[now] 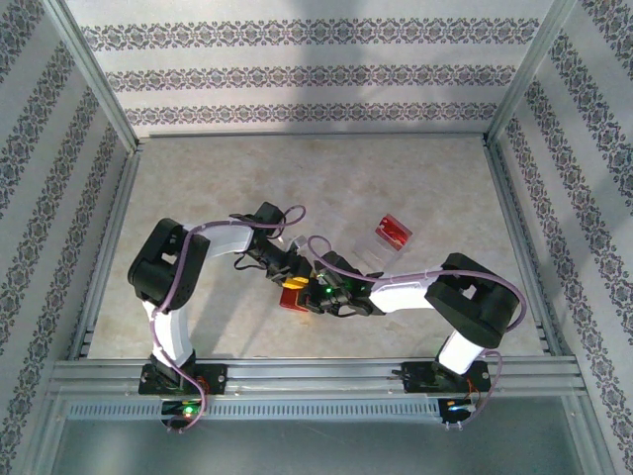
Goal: Put the credit cards into the card holder
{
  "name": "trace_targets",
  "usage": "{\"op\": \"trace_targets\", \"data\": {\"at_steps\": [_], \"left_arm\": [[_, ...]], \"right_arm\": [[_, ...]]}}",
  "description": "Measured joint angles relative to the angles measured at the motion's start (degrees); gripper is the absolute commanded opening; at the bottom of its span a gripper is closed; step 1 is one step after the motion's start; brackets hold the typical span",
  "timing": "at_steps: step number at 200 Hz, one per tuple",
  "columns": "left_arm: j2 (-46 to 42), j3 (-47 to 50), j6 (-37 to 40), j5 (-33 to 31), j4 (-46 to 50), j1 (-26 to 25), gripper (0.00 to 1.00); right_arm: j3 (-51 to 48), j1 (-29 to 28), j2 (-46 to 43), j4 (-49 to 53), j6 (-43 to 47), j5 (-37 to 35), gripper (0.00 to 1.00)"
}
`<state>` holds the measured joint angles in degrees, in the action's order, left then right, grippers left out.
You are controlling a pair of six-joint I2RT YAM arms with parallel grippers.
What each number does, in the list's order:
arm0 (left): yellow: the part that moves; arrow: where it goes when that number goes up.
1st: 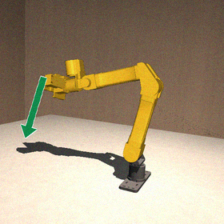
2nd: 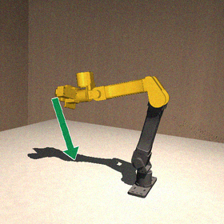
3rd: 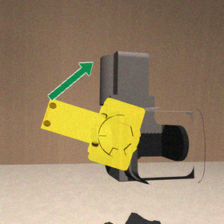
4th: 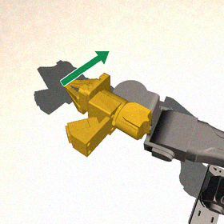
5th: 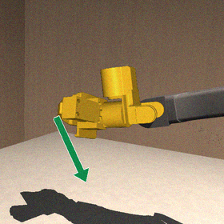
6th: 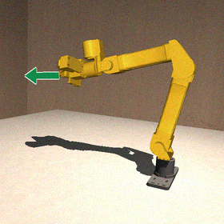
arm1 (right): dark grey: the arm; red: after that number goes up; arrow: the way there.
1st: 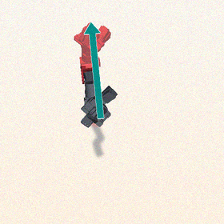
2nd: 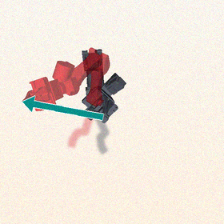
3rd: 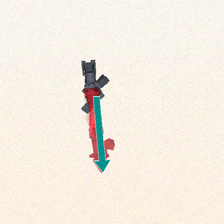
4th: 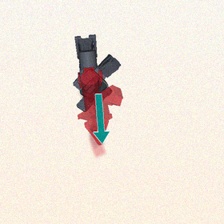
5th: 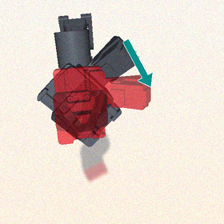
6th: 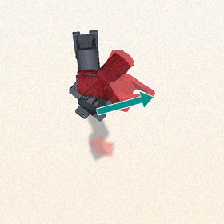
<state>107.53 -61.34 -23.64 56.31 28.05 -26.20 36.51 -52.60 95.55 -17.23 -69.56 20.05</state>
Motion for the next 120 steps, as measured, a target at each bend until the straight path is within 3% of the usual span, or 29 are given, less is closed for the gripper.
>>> {"op": "trace_targets", "data": {"at_steps": [29,64,120], "left_arm": [[-6.10,0.00,2.19,-3.26,1.40,0.33,0.51],[-12.37,2.49,4.39,-8.59,1.46,2.45,0.52],[-8.74,5.88,7.32,-16.44,2.82,3.13,0.44]], "right_arm": [[-0.04,0.50,0.33,-0.55,-0.72,1.01,0.01],[-0.04,0.74,0.52,-0.79,-0.83,1.73,0.01],[0.02,0.76,0.57,-0.79,-0.81,1.77,0.02]]}}
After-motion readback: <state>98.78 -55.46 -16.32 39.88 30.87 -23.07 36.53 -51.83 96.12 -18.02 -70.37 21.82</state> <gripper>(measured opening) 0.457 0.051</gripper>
